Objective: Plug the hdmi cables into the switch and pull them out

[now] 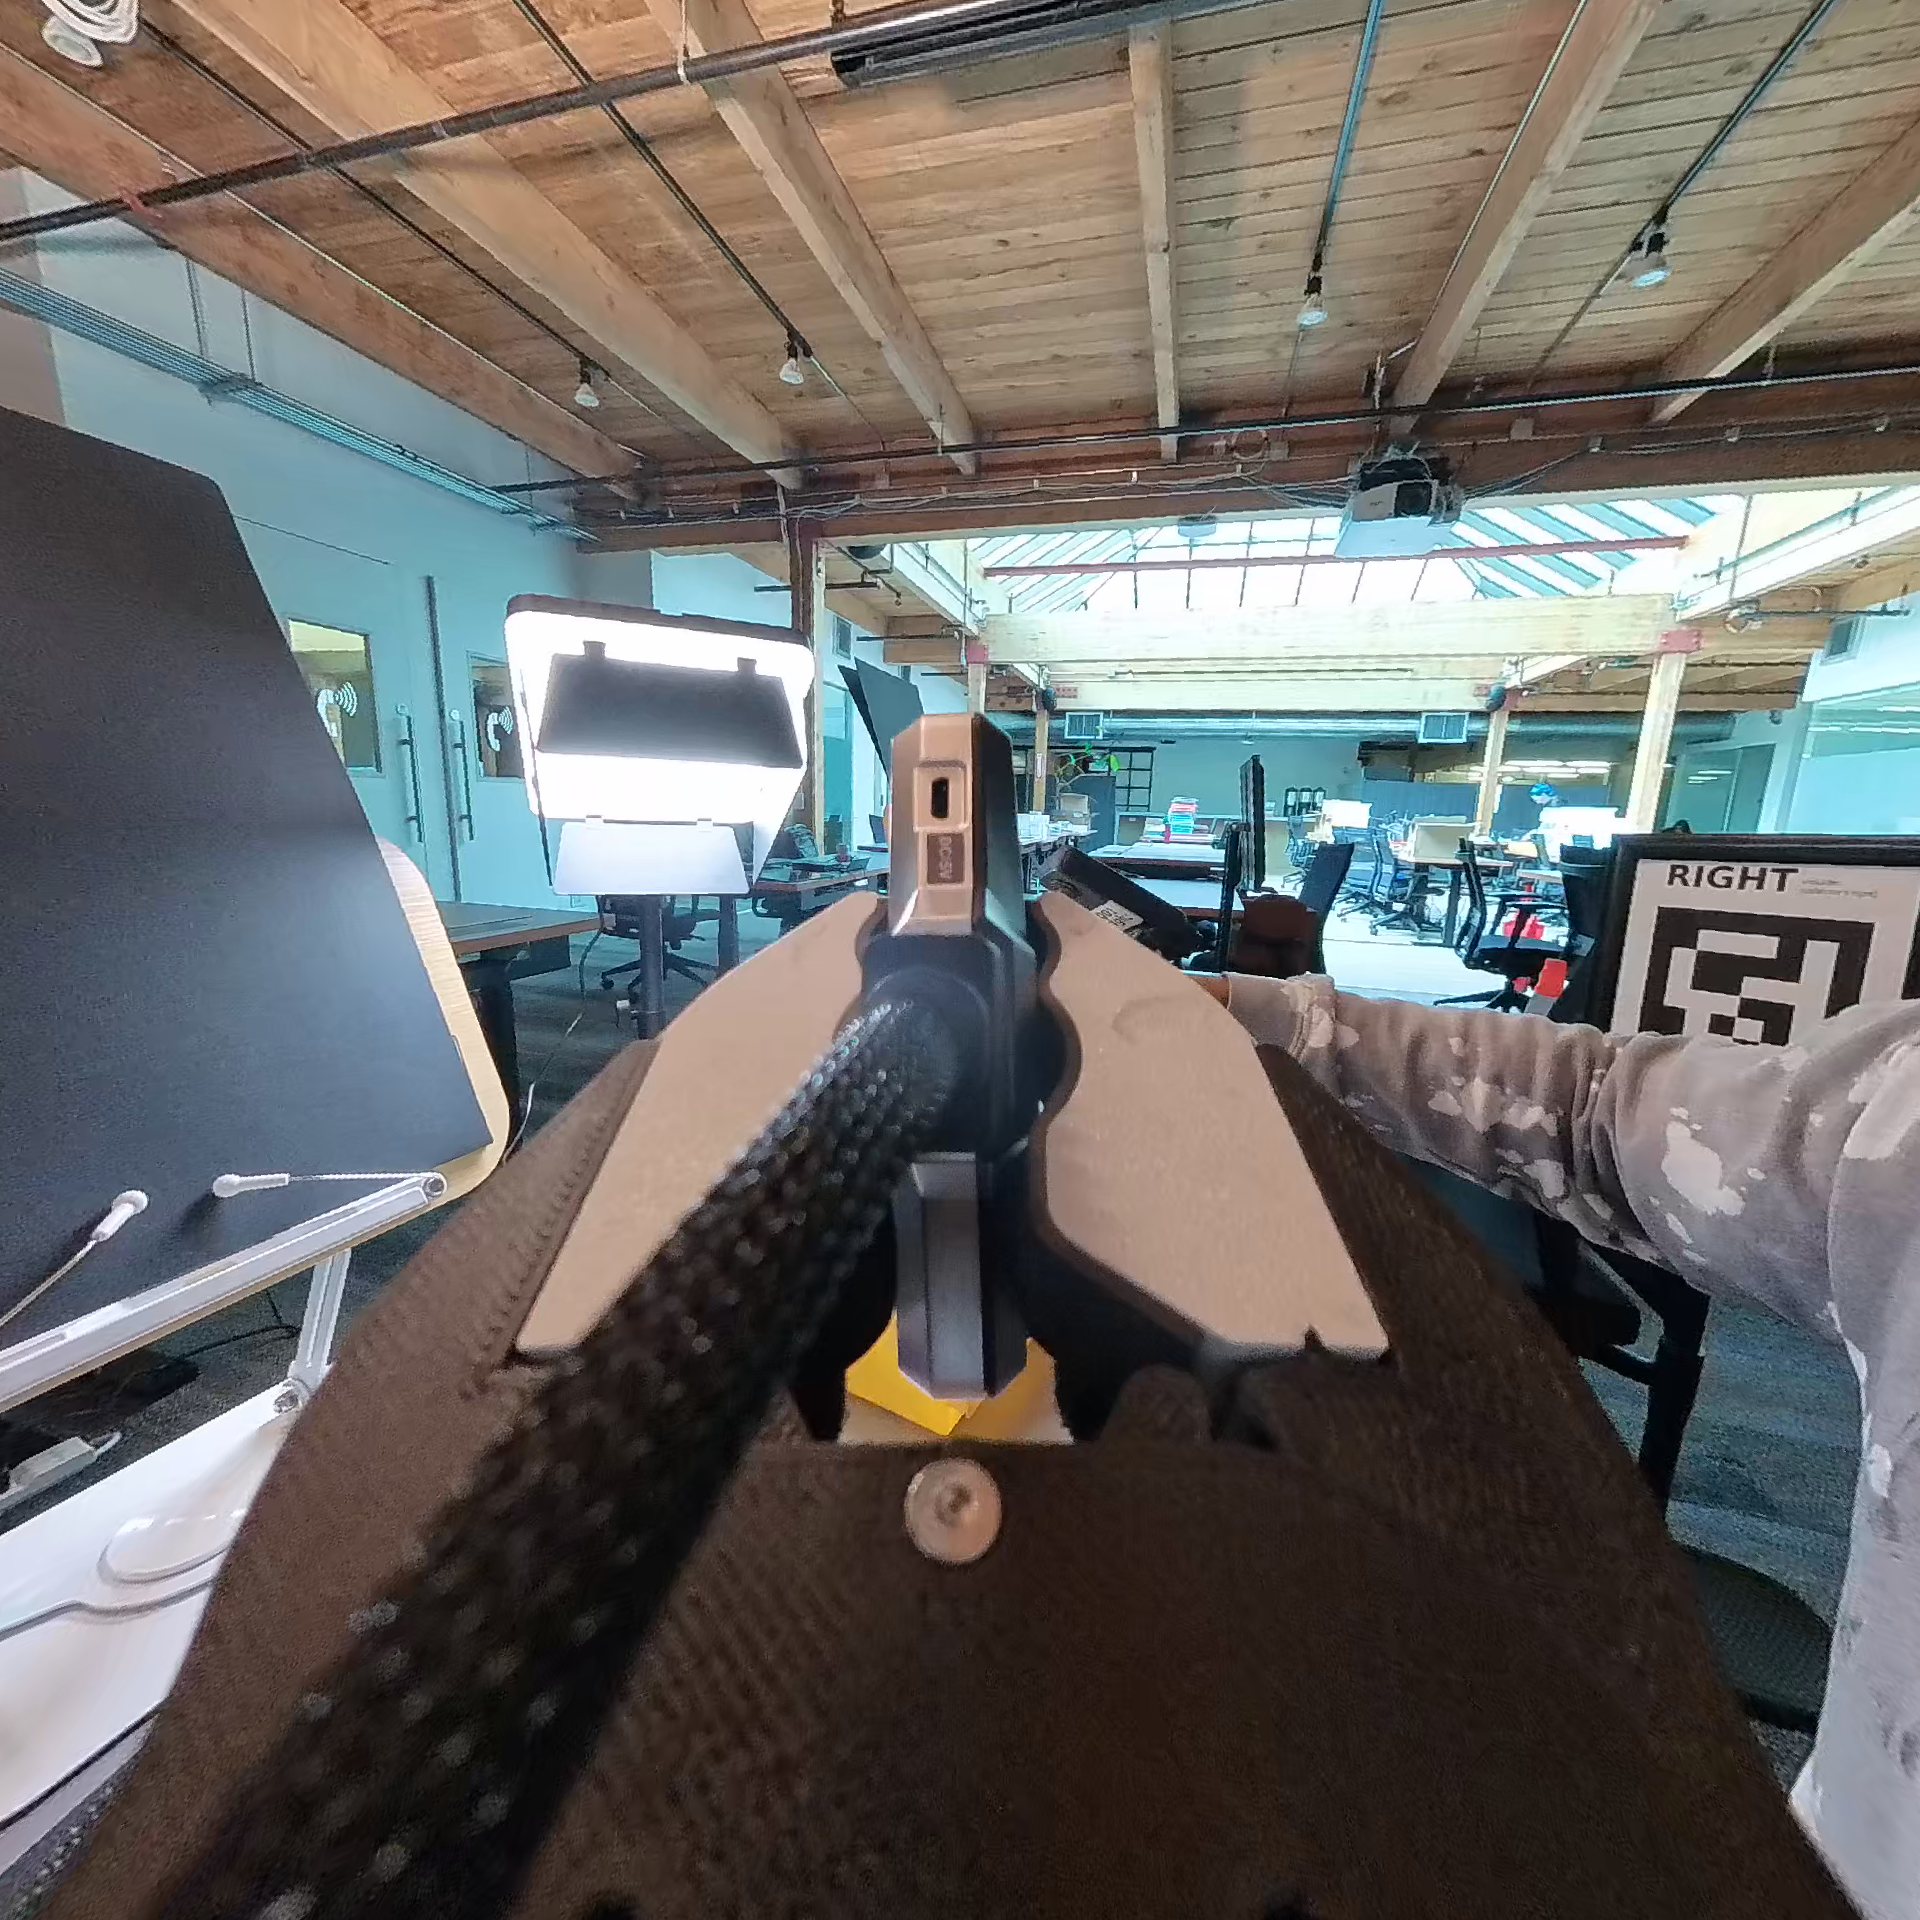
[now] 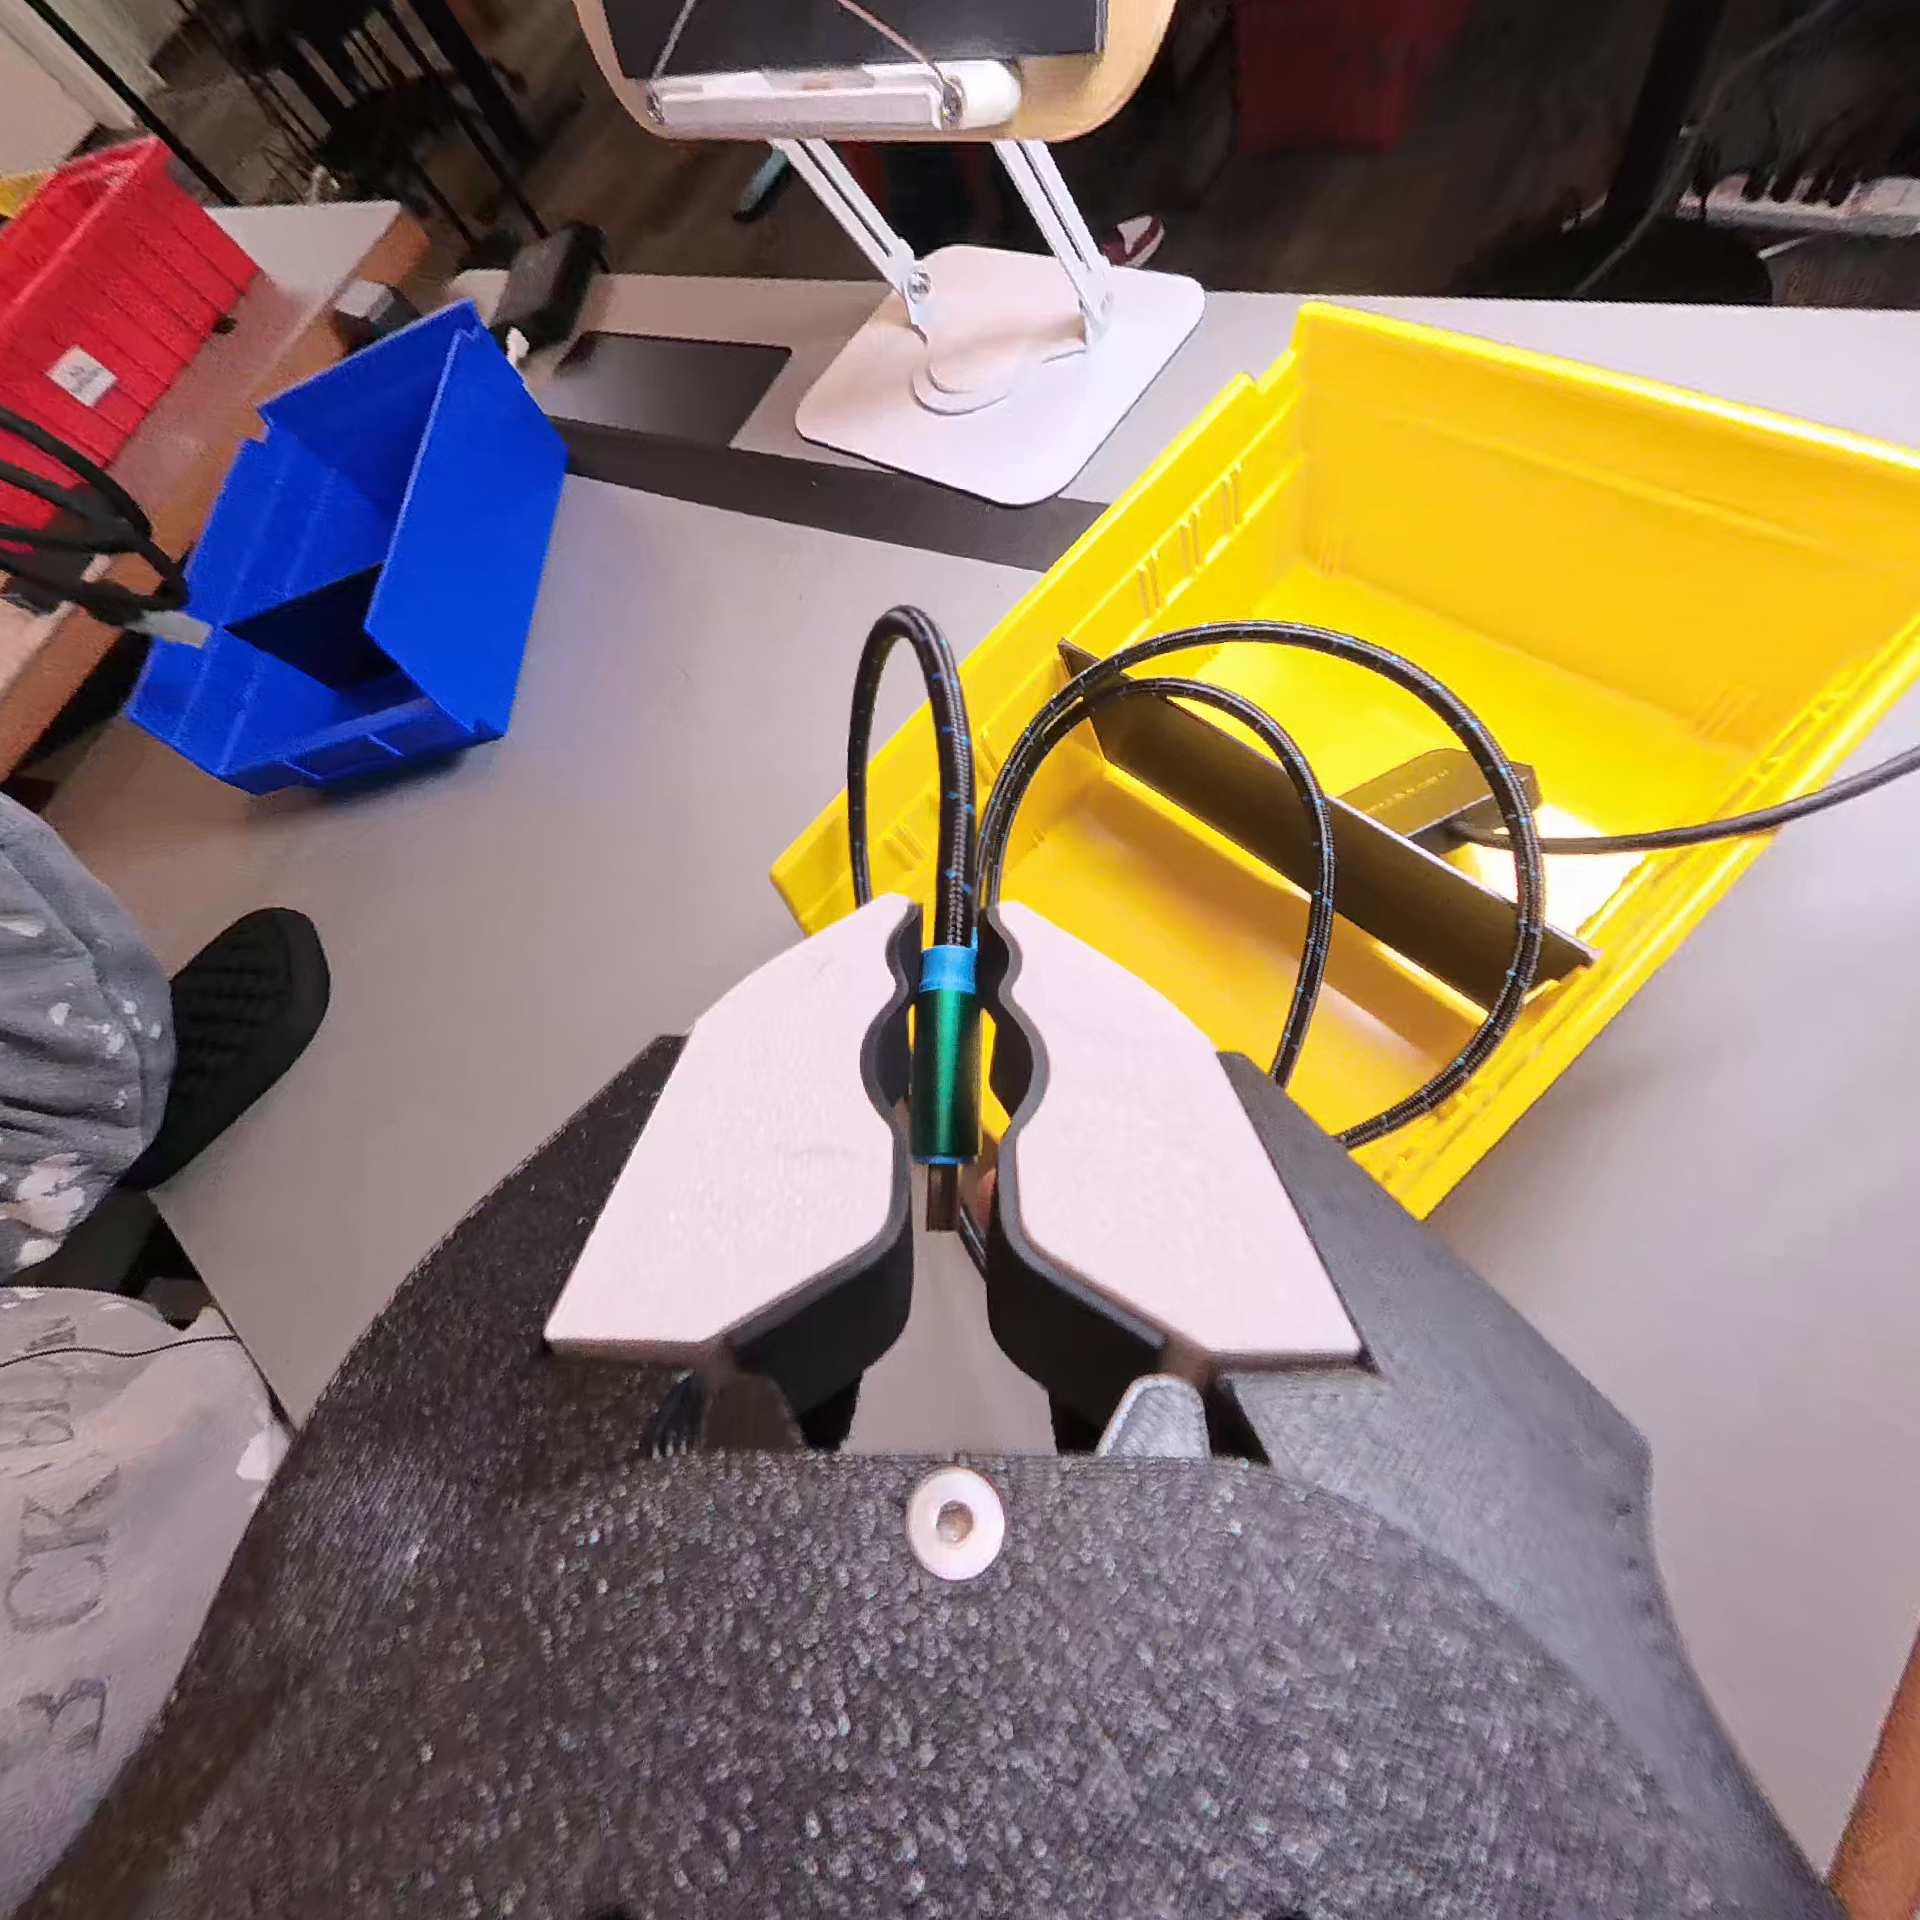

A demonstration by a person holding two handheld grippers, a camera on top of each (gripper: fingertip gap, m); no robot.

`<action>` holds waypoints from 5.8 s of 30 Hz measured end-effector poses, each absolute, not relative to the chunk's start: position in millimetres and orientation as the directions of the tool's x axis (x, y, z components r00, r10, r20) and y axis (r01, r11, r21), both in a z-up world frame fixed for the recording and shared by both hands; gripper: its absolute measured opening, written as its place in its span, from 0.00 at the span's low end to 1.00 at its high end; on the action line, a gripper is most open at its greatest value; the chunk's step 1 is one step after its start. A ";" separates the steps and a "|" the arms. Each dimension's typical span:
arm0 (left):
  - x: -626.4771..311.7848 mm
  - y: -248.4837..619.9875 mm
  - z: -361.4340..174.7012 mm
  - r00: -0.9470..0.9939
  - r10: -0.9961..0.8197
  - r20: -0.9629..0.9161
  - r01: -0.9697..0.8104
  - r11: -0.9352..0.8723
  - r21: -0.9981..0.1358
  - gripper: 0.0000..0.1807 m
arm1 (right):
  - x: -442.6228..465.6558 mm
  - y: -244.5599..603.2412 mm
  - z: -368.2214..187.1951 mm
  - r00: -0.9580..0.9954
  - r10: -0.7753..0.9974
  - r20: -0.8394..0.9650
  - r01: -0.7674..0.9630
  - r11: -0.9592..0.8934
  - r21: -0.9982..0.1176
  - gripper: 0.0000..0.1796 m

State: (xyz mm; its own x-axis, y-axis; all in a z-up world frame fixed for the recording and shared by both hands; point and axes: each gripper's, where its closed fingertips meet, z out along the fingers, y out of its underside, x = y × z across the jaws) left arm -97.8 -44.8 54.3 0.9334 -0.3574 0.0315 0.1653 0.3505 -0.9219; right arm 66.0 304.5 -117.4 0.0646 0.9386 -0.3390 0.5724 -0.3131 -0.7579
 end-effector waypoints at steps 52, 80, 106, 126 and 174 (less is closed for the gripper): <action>-123.9 -42.3 44.0 0.927 -0.357 0.111 0.238 0.334 -0.912 0.13 | 62.8 405.9 -140.8 0.463 0.866 -0.190 0.380 -0.388 -0.840 0.05; -103.8 -0.8 -12.4 0.873 -0.444 0.200 0.224 0.002 -0.975 0.13 | -12.5 166.6 -31.1 -0.305 0.932 0.196 0.380 0.308 -0.872 0.19; -62.5 28.7 -99.2 0.831 -0.554 0.054 -0.136 -0.295 -0.946 0.13 | -64.9 29.5 -49.0 -0.747 0.664 -0.013 0.066 0.054 -0.996 0.05; -65.1 3.8 -74.8 0.821 -0.570 0.027 -0.127 -0.227 -0.966 0.17 | -39.4 44.2 -34.5 -0.737 0.675 0.022 0.200 0.250 -0.947 0.00; -171.4 -35.2 -36.5 0.983 -0.166 0.071 0.056 -0.097 -0.994 0.12 | -95.7 53.3 -92.0 -0.743 0.566 0.358 0.372 0.793 -0.482 0.12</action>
